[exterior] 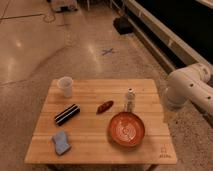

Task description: Pick up the ceramic cup

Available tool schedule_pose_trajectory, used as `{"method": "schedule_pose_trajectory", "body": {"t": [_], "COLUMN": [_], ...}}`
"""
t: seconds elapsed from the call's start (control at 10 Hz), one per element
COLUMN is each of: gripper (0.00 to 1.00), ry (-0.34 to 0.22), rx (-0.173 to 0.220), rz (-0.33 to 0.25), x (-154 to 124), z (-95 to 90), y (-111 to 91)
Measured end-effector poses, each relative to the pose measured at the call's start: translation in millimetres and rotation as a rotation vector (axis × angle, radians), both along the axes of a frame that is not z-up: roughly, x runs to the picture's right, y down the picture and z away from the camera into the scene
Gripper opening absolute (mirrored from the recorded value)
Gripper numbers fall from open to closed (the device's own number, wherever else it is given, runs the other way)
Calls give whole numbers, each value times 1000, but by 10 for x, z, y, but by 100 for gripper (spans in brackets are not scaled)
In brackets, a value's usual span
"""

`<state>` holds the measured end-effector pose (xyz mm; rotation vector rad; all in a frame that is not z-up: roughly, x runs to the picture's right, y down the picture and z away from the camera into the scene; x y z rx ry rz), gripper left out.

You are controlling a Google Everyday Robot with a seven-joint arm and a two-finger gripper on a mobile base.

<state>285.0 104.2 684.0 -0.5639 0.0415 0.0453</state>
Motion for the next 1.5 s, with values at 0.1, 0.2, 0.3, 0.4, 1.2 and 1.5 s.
{"method": "schedule_pose_trajectory", "body": {"t": [0.1, 0.2, 0.3, 0.4, 1.2, 1.5], "gripper": [65, 65, 65, 65, 65, 65], "ry": [0, 0, -1, -1, -43, -85], "rx": [0, 0, -1, -1, 13, 26], "rz": [0, 0, 1, 1, -67, -133], "x": [0, 0, -1, -1, -348, -881], "z": [0, 2, 6, 6, 35, 83], "y": [0, 2, 7, 6, -149, -299]}}
